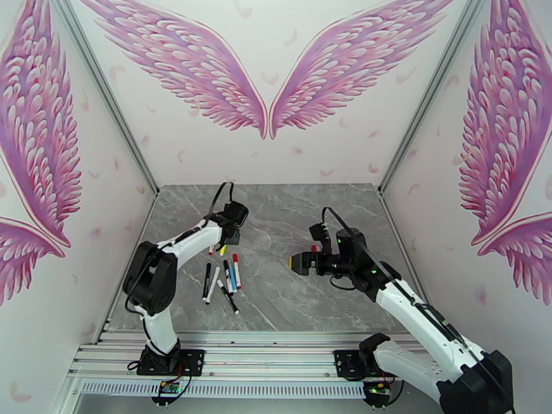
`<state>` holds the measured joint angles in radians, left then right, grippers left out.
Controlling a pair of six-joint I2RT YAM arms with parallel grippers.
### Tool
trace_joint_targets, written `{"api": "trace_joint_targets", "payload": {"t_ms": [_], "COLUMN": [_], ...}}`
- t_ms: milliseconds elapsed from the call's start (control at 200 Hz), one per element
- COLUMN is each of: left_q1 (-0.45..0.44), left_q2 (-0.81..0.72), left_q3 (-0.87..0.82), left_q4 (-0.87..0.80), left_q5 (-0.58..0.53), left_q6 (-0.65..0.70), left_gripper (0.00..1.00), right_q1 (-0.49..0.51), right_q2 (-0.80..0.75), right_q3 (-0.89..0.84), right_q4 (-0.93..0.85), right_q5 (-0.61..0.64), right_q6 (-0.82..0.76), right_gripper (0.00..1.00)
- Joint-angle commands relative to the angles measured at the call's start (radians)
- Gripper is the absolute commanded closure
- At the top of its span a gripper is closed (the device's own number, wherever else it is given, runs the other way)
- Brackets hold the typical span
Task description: Open the pen caps
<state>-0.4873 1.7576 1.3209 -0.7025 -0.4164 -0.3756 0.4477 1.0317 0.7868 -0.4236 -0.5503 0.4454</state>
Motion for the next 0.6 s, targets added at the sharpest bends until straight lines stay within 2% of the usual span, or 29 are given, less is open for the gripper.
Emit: {"api": "trace_joint_targets", "payload": {"t_ms": [0,95,220,315,445,545,595], "left_q1": [0.012,0.049,0.151,0.229,0.314,0.36,0.38], "left_q2": [-0.12,-0.205,-0.227,-0.2,-0.125,-0.043,0.003], "left_q3": [-0.125,-0.232,-0.285,-0.283,-0.277,-0.223,-0.184], "left_q4": [-0.03,-0.001,0.061,0.1,0.238,0.286,0.289], "left_q5": [0.067,0.117,0.195,0.265,0.401,0.468,0.503], "left_q6": [-0.091,-0.139,-0.12,-0.102,-0.071,-0.048,-0.04], "left_gripper": [0.68,0.64,0.61,0.57,0.51,0.39,0.37], "right_q1": [0.063,0.111,0.164,0.198,0.226,0.238,0.244], "right_q2": [0.015,0.029,0.061,0.085,0.117,0.144,0.153], "right_q3": [0.024,0.022,0.032,0.041,0.044,0.057,0.064], "right_q4": [-0.008,0.012,0.036,0.047,0.07,0.065,0.058], "right_q5": [0.082,0.101,0.124,0.143,0.154,0.156,0.16], "right_q6": [-0.003,0.009,0.018,0.022,0.032,0.033,0.035], "right_gripper": [0.01,0.01,0.01,0.01,0.01,0.01,0.01]}}
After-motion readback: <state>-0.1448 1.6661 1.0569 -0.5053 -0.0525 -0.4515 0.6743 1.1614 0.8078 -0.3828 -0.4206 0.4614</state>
